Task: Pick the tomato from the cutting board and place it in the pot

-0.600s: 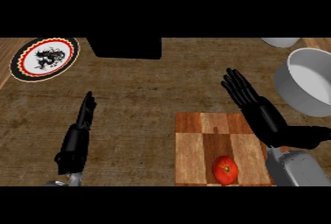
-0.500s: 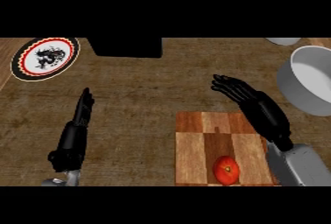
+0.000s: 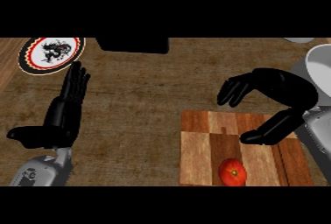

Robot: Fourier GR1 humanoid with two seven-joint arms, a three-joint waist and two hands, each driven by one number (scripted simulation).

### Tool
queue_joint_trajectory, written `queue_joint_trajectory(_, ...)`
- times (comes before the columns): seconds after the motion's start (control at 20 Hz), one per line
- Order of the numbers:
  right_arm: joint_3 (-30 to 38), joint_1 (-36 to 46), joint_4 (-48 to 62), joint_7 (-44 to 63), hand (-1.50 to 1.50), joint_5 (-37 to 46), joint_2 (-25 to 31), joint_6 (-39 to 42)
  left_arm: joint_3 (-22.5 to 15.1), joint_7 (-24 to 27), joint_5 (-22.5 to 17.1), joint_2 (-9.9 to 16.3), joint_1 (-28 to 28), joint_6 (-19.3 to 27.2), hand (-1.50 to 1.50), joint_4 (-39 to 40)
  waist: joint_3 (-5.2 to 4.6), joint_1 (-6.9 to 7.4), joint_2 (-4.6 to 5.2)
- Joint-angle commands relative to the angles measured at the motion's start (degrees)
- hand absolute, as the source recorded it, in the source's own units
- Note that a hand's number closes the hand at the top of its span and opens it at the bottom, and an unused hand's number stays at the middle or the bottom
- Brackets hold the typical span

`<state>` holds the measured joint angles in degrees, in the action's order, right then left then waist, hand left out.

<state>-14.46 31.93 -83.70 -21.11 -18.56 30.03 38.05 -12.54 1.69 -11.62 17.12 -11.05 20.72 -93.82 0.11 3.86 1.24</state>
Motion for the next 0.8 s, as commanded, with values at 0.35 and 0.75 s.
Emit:
queue_joint_trajectory(0.35, -1.63, 4.85, 1.77, -27.76, -1.5, 16.61, 12.33, 9.18, 6.35, -3.84, -5.67, 3.41, -5.8, -4.68, 0.0, 3.29, 0.19, -1.19, 0.06)
queue_joint_trajectory(0.75, -16.04, 3.54, -3.48, -35.84, -1.5, 34.06, 19.16, -3.11, 7.44, -1.98, -6.38, 3.36, -4.58, -6.36, 0.0, 4.22, 0.02, -1.8, -0.62)
